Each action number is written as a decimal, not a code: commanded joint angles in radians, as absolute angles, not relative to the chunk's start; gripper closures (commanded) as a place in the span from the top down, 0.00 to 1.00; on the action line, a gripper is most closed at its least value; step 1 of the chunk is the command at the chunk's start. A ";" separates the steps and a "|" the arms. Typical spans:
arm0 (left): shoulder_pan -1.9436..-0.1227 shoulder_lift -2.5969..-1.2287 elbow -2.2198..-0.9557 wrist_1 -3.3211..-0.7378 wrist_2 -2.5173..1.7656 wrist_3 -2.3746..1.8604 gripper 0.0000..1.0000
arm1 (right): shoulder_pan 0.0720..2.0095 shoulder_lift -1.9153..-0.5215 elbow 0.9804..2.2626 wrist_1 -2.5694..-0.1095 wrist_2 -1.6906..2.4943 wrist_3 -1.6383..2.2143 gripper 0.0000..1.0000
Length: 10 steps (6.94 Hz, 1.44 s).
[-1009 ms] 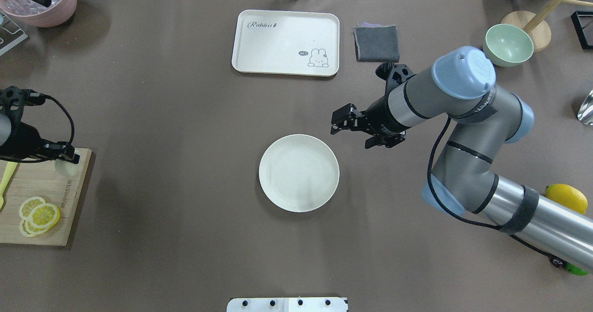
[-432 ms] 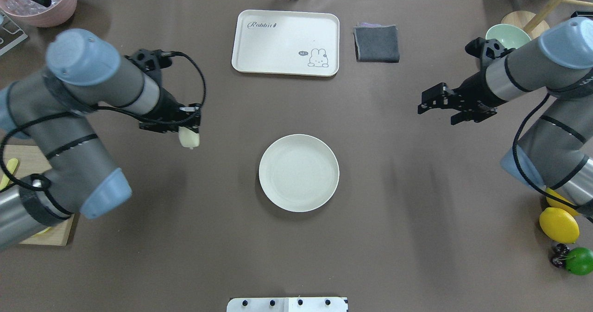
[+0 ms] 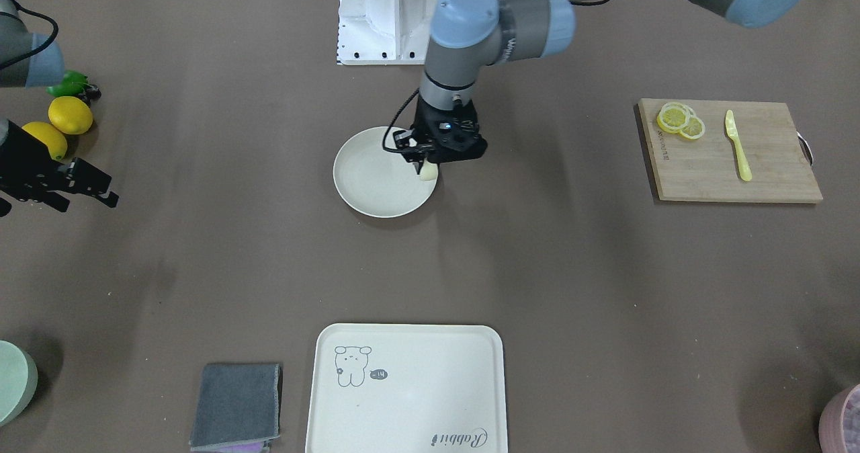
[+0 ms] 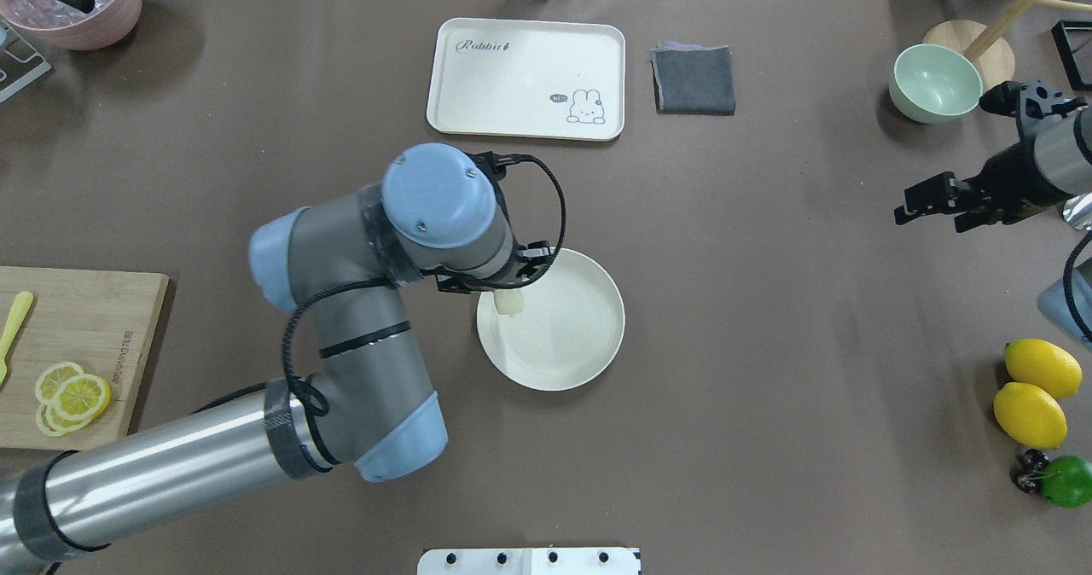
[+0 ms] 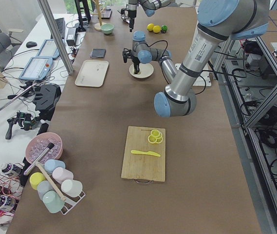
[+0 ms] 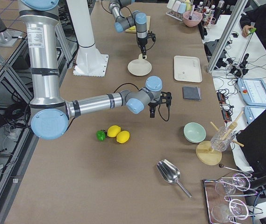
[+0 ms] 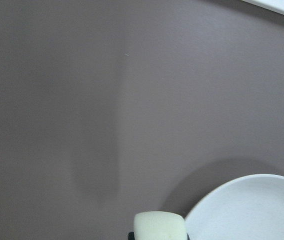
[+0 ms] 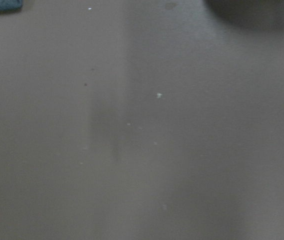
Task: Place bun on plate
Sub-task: 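Carry the pale bun with the left gripper over the white plate and lower it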
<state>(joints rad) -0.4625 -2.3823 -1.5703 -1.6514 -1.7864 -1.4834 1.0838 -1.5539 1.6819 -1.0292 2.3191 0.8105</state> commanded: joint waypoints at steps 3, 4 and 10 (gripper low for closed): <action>-0.394 -2.465 -1.433 -1.661 -1.678 -1.412 0.35 | 1.140 -1.621 1.671 -1.026 2.319 0.673 0.99; -0.384 -2.444 -1.433 -1.705 -1.677 -1.413 0.39 | 1.143 -1.627 1.675 -1.026 2.319 0.673 0.99; -0.412 -2.424 -1.507 -1.731 -1.686 -1.363 0.98 | 1.147 -1.614 1.666 -1.045 2.322 0.673 0.99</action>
